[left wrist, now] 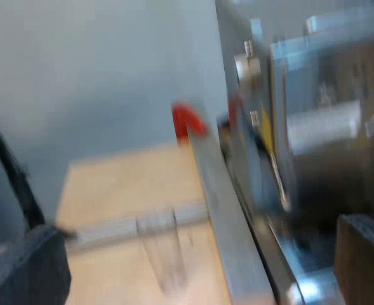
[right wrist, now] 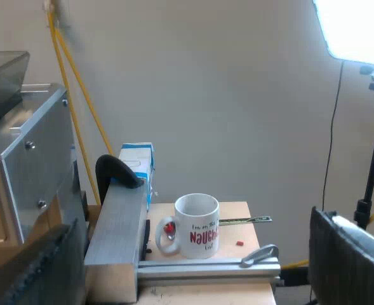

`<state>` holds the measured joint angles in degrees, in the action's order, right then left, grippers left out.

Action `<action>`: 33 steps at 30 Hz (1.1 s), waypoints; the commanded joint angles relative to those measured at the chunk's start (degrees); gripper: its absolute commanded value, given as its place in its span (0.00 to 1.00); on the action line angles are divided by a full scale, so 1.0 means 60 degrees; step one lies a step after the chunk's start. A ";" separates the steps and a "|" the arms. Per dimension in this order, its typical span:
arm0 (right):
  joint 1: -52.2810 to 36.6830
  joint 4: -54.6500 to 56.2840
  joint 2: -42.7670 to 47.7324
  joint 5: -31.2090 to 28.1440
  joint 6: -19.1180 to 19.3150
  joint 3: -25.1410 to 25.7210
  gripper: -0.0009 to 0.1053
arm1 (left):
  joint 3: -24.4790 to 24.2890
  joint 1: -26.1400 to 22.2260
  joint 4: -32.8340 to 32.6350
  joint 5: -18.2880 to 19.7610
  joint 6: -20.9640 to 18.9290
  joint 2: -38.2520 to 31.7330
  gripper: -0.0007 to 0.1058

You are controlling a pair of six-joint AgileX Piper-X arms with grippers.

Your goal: Pour the beans into the coffee machine

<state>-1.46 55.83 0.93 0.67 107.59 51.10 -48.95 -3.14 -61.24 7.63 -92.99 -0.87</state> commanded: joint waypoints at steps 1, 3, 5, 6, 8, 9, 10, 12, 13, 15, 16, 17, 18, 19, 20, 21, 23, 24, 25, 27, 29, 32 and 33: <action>0.0000 -0.0446 0.0326 -0.0002 0.0027 -0.0468 0.71 | 0.0607 0.0049 0.1226 -0.0069 -0.0092 -0.1318 0.81; 0.0000 -0.0485 0.0326 -0.0002 0.0027 -0.0861 0.71 | 0.1141 0.0049 0.1561 -0.0028 -0.0176 -0.1318 0.81; 0.0000 -0.0487 0.0326 -0.0002 0.0027 -0.1132 0.71 | 0.1507 0.0049 0.1594 -0.0030 -0.0267 -0.1318 0.81; 0.0000 -0.0487 0.0308 -0.0002 0.0027 -0.1242 0.71 | 0.1630 0.0049 0.1592 -0.0030 -0.0320 -0.1318 0.81; 0.0000 -0.0487 0.0318 -0.0002 0.0027 -0.1540 0.71 | 0.1823 0.0049 0.1562 -0.0030 -0.0387 -0.1318 0.81; 0.0000 -0.0487 0.0318 -0.0002 0.0027 -0.1936 0.71 | 0.2329 0.0049 0.1559 -0.0030 -0.0460 -0.1318 0.81; 0.0000 -0.0487 0.0318 -0.0002 0.0027 -0.2016 0.71 | 0.2401 0.0049 0.1559 -0.0030 -0.0460 -0.1318 0.81; 0.0000 -0.0487 0.0303 -0.0002 0.0027 -0.2376 0.71 | 0.2716 0.0049 0.1559 -0.0030 -0.0459 -0.1300 0.81; 0.0000 -0.0487 0.0303 -0.0002 0.0027 -0.2608 0.71 | 0.2911 0.0049 0.1559 -0.0030 -0.0475 -0.1302 0.81; 0.0000 -0.0487 0.0303 -0.0002 0.0027 -0.2898 0.71 | 0.3122 0.0049 0.1559 -0.0030 -0.0565 -0.1302 0.81; 0.0000 -0.0487 0.0303 -0.0002 0.0027 -0.3105 0.71 | 0.3322 0.0049 0.1559 -0.0030 -0.0605 -0.1302 0.81; 0.0000 -0.0487 0.0303 -0.0002 0.0027 -0.3302 0.71 | 0.3470 0.0049 0.1509 -0.0030 -0.0602 -0.1302 0.81; 0.0000 -0.0467 0.0303 -0.0002 0.0027 -0.3456 0.71 | 0.3604 0.0049 0.1417 -0.0030 -0.0602 -0.1302 0.81; 0.0000 -0.0435 0.0303 -0.0002 0.0027 -0.3540 0.71 | 0.3643 0.0049 0.1378 -0.0030 -0.0602 -0.1302 0.81; 0.0000 -0.0351 0.0303 -0.0002 0.0027 -0.3661 0.71 | 0.3740 0.0049 0.1421 -0.0030 -0.0602 -0.1302 0.81; 0.0000 -0.0232 0.0303 -0.0002 0.0027 -0.3778 0.71 | 0.3752 0.0049 0.1441 -0.0030 -0.0602 -0.1302 0.81; 0.0000 -0.0242 0.0303 -0.0002 0.0027 -0.3882 0.71 | 0.3750 0.0049 0.1440 -0.0030 -0.0602 -0.1302 0.81; 0.0000 -0.0259 0.0303 -0.0002 0.0027 -0.3890 0.71 | 0.3750 0.0049 0.1440 -0.0030 -0.0602 -0.1302 0.81; 0.0000 -0.0259 0.0303 -0.0002 0.0027 -0.3886 0.71 | 0.3750 0.0049 0.1440 -0.0030 -0.0602 -0.1302 0.81; 0.0000 -0.0256 0.0303 -0.0002 0.0027 -0.3886 0.71 | 0.3750 0.0049 0.1440 -0.0030 -0.0602 -0.1302 0.81; 0.0000 -0.0256 0.0303 -0.0002 0.0027 -0.3886 0.71 | 0.3750 0.0049 0.1440 -0.0030 -0.0602 -0.1302 0.81; 0.0000 -0.0256 0.0303 -0.0002 0.0027 -0.3886 0.71 | 0.3750 0.0049 0.1466 -0.0030 -0.0602 -0.1302 0.81; 0.0000 -0.0256 0.0303 -0.0002 0.0027 -0.3886 0.71 | 0.3770 0.0049 0.1482 -0.0030 -0.0602 -0.1302 0.81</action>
<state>-1.46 55.02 0.82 0.67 107.59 27.50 -26.17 -3.14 -53.42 7.63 -95.97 -0.67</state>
